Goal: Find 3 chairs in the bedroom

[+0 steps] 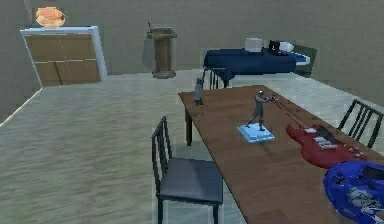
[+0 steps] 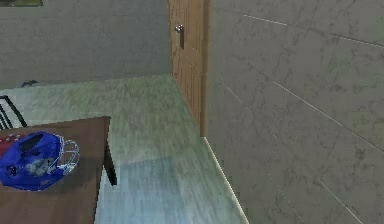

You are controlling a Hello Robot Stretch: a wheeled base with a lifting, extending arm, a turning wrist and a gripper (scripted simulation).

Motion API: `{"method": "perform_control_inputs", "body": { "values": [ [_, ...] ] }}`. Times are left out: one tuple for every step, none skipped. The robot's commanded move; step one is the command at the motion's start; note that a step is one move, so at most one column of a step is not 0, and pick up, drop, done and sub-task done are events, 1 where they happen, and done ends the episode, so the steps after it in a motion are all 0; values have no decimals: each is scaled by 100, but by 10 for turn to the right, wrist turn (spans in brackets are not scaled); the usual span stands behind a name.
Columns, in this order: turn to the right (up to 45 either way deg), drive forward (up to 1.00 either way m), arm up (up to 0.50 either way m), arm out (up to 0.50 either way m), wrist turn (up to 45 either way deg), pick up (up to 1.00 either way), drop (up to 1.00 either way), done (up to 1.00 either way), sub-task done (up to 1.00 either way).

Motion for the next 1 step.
{"method": "perform_control_inputs", "body": {
  "values": [
    [0,0,0,0,0,0,0,100,0]
  ]
}}
